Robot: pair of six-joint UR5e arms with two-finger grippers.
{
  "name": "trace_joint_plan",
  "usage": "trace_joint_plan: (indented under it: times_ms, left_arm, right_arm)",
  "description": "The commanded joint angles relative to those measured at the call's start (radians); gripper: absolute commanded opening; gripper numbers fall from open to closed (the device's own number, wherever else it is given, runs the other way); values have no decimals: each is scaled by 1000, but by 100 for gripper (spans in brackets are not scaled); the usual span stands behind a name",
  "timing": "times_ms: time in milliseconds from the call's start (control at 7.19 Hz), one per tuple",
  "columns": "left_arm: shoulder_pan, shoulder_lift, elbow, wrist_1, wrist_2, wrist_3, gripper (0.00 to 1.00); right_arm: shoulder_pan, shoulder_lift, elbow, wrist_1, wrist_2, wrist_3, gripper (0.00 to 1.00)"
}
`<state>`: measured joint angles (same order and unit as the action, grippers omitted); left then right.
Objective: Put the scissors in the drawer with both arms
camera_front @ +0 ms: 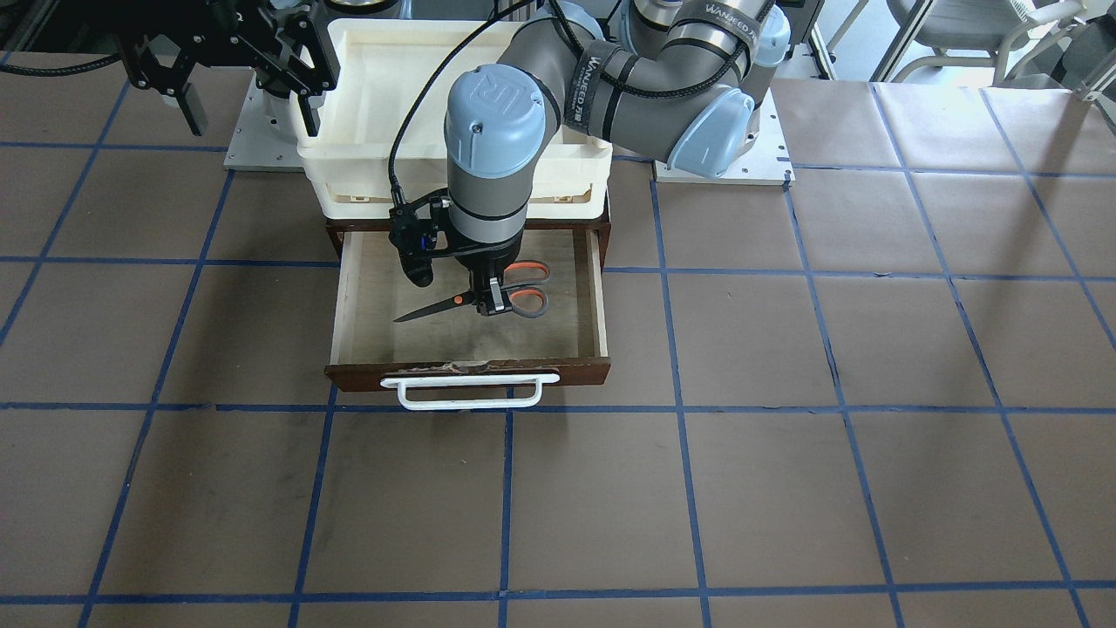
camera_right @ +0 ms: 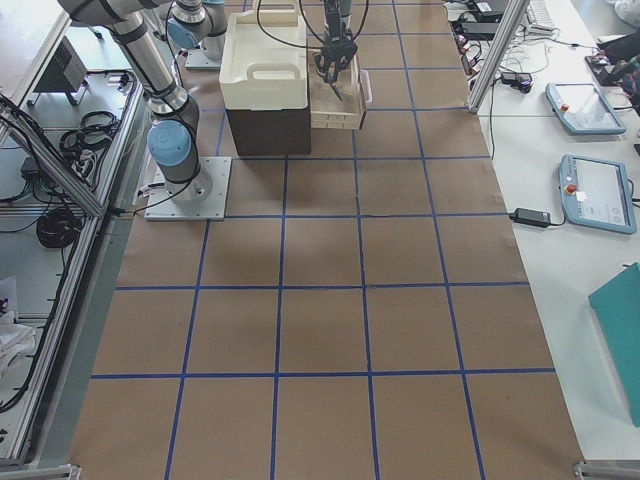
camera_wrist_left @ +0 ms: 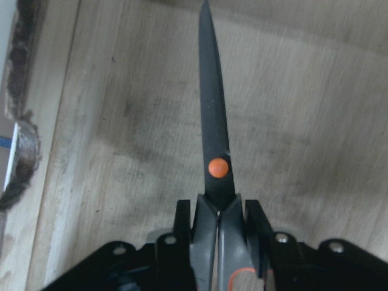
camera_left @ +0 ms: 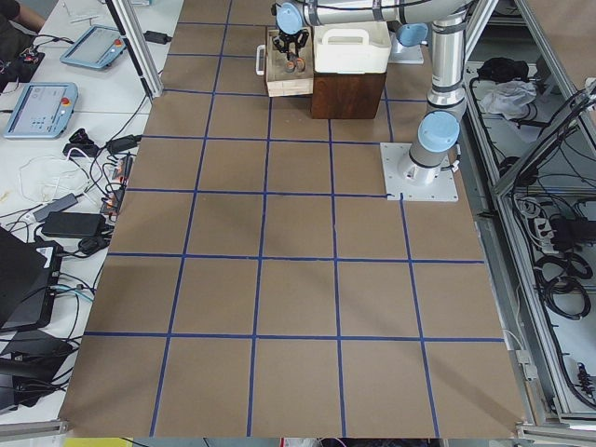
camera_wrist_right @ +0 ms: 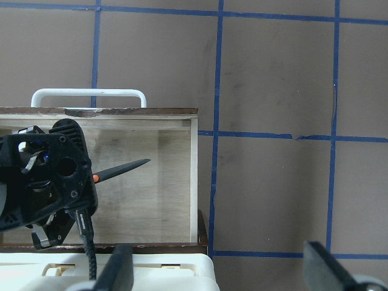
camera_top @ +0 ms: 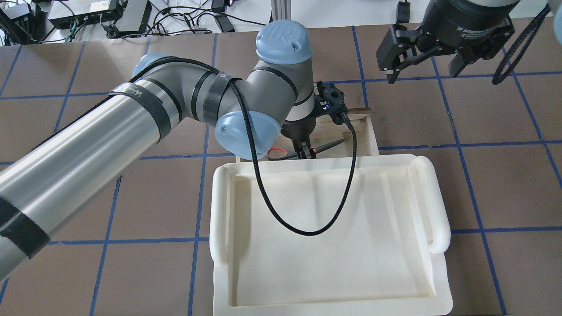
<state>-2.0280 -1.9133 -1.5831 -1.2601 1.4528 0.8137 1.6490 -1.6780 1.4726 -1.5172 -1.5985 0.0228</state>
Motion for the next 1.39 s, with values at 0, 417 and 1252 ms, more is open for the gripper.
trace_joint_plan:
  times_ms: [0, 417, 1252]
  left_arm:
    - [-1, 2, 0, 4, -5, -13, 62]
    - [5, 2, 3, 14, -3, -8, 70]
    - [360, 135, 107, -112, -47, -126, 78]
  right_arm:
    - [0, 0, 0, -1, 2, -4, 100]
    - [0, 0, 0, -3, 3, -6, 100]
    - [0, 0, 0, 2, 3, -4, 100]
